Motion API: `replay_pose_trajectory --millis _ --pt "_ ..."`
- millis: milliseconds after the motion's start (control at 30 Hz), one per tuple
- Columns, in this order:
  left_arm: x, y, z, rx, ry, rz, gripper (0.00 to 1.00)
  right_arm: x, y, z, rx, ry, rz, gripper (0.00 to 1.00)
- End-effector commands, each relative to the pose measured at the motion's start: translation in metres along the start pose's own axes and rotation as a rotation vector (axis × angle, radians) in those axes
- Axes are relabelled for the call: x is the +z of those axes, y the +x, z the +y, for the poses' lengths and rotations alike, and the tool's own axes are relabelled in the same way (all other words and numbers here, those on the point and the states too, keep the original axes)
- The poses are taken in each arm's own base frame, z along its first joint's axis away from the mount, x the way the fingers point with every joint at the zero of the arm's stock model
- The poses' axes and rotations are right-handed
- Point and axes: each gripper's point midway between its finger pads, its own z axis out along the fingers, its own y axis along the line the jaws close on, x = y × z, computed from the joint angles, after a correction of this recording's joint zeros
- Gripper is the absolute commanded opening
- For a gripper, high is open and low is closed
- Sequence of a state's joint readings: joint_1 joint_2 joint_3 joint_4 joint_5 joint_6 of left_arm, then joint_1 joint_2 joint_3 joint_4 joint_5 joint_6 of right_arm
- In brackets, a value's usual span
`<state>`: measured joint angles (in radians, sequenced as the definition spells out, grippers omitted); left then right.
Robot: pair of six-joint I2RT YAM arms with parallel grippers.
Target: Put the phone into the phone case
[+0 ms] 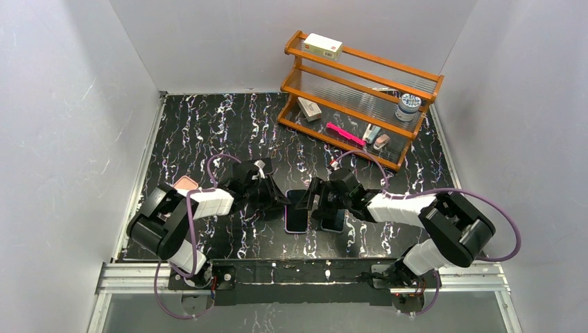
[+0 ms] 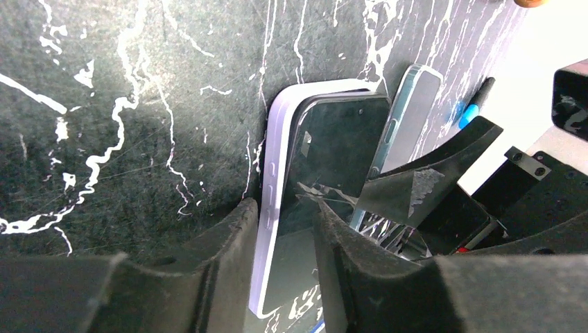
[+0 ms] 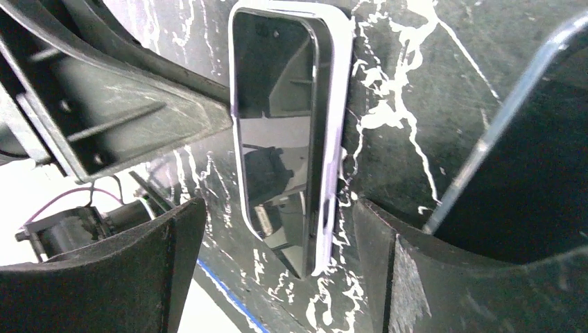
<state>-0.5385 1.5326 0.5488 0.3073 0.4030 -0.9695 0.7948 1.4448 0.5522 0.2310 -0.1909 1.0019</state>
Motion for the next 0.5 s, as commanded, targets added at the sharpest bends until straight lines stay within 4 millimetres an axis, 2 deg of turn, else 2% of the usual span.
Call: replay_pose_trajectory --millis 0,200,467 --pt "-0.003 0.01 0.01 -0.011 -0.009 0.026 0.32 0.01 -0.008 0.011 0.008 -0.058 -0.022 0.86" --pt "-0.012 0.015 0.019 -0.005 -0.059 0.022 0.23 0.018 -0.007 0.021 0.025 -0.114 -0.003 0.86" --pt "-0.014 0.023 0.029 -0.014 -0.08 0.035 0.18 0.013 -0.006 0.054 0.052 -0.33 -0.002 0.85"
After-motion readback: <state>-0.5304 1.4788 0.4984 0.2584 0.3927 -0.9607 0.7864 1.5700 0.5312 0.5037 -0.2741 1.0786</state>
